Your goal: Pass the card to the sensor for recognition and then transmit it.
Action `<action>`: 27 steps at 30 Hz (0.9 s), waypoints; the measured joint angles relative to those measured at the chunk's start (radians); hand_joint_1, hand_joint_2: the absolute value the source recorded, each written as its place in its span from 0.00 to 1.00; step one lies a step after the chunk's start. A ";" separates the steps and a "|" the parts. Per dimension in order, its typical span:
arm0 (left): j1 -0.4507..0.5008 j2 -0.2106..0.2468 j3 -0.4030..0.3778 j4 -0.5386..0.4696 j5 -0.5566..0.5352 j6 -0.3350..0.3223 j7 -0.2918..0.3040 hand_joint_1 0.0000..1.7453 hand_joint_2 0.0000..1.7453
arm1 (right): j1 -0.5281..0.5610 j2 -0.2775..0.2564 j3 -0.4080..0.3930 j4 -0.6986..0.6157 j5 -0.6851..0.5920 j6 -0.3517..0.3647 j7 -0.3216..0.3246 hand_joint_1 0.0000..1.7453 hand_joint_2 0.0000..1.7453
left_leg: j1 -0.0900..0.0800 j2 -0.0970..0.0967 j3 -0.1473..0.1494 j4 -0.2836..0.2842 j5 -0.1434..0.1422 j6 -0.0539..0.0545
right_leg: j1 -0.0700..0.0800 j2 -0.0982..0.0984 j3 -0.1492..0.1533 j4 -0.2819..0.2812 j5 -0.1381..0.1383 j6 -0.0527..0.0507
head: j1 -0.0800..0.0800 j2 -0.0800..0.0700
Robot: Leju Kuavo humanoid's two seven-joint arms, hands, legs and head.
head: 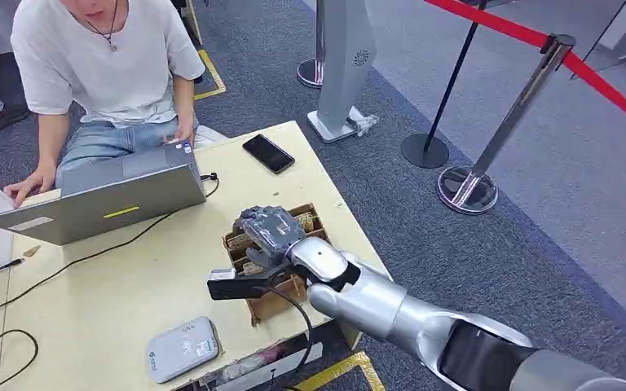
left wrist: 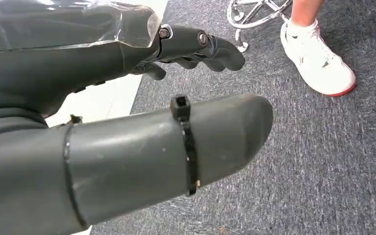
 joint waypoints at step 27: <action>0.000 0.000 0.000 0.000 -0.006 -0.003 -0.012 0.00 0.00 | -0.010 0.007 -0.008 0.006 0.016 -0.074 -0.042 1.00 1.00 | 0.000 0.000 0.000 0.000 0.000 0.000 | 0.000 0.000 0.000 0.000 0.000 0.000 | 0.000 0.000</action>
